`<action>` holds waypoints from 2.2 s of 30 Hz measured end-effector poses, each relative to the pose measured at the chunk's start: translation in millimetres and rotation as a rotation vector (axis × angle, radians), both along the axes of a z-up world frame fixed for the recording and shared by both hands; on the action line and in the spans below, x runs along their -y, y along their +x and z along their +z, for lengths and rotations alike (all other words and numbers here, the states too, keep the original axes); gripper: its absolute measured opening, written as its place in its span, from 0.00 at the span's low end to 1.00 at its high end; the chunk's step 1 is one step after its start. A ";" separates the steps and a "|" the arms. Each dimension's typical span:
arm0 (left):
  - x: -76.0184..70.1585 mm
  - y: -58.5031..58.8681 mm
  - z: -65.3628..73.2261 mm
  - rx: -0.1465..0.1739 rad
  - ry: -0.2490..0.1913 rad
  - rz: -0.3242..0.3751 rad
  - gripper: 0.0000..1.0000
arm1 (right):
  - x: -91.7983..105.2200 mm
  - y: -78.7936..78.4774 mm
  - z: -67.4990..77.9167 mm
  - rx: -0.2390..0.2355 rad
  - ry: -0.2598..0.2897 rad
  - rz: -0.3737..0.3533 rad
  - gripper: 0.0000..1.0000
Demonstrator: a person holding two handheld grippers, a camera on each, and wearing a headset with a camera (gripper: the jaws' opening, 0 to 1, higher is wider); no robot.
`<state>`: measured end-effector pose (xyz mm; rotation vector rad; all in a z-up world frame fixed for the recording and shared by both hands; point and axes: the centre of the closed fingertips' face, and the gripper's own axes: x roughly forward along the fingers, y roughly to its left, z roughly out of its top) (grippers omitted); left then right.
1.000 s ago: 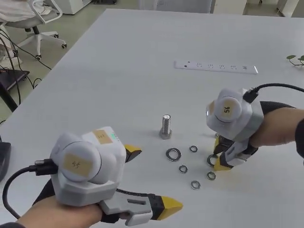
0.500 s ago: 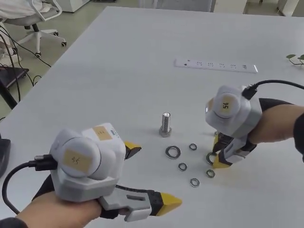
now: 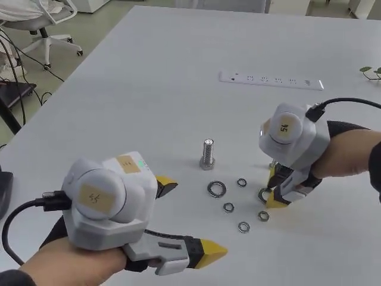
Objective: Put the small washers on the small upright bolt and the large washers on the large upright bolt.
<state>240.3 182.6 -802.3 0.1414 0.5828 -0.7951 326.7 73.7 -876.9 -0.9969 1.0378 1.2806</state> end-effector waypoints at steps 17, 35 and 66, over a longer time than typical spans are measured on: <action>0.7 0.4 0.4 0.003 0.000 -0.003 0.77 | -0.3 -3.9 6.1 -0.002 -0.011 0.009 0.24; 3.5 -0.1 3.7 0.010 -0.005 -0.015 0.77 | -7.6 -5.3 37.3 0.012 -0.005 0.034 0.23; 3.0 0.9 7.7 0.032 -0.005 -0.017 0.77 | -75.6 30.5 123.8 0.126 0.071 0.154 0.23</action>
